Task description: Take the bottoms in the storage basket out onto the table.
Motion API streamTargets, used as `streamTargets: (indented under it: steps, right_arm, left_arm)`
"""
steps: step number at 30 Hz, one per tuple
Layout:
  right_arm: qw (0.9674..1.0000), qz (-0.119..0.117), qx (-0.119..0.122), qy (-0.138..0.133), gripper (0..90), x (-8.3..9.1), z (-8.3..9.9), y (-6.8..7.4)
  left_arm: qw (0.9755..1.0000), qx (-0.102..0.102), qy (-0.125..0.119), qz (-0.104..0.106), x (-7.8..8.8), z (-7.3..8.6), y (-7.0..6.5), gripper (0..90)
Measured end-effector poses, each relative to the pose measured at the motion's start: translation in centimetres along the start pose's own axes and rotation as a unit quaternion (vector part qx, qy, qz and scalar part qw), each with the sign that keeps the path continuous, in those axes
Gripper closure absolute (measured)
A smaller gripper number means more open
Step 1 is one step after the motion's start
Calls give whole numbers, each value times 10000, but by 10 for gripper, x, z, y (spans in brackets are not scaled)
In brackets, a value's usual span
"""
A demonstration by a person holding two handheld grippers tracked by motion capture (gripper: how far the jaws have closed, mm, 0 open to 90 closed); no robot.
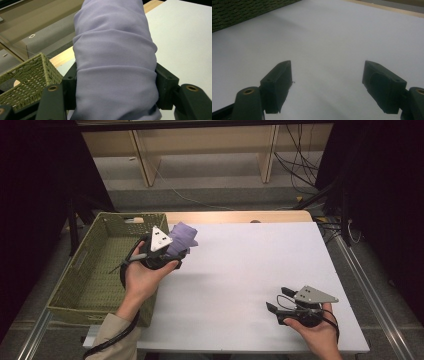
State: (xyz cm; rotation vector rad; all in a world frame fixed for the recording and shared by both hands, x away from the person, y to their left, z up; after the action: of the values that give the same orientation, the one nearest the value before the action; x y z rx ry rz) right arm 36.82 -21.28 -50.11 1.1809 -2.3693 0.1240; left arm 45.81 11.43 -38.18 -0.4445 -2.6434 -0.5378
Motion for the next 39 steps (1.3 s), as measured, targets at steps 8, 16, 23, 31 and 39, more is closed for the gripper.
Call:
streamTargets:
  steps: [8,16,23,31,39]
  right_arm:
    - [10000,0,1,0,247,0,0,0]
    - [10000,0,12,8,247,0,0,0]
    - [10000,1,10,13,247,0,0,0]
    - [10000,-2,10,11,247,0,0,0]
    - [10000,0,10,13,247,1,0,0]
  left_arm:
    - [10000,-54,6,71,-2,0,-9,372]
    - [9997,-149,25,168,-4,1,-20,373]
    - [9995,-196,41,251,-6,2,-30,372]
    - [9990,-266,82,343,-8,4,-39,372]
    - [9986,-305,95,419,-9,5,-48,372]
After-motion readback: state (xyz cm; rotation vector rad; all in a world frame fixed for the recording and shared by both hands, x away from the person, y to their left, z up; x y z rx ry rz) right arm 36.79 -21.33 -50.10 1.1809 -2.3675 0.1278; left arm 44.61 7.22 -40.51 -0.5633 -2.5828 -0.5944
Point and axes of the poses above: each handheld gripper's, and its own axes: x roughly backward along the jaws, z roughly out of its underside, y roughly to its left, the point moved 8 cm from there along -x, roughly forward along the jaws, and after that the axes turned 12 degrees about -z, right-handed, at the moved point
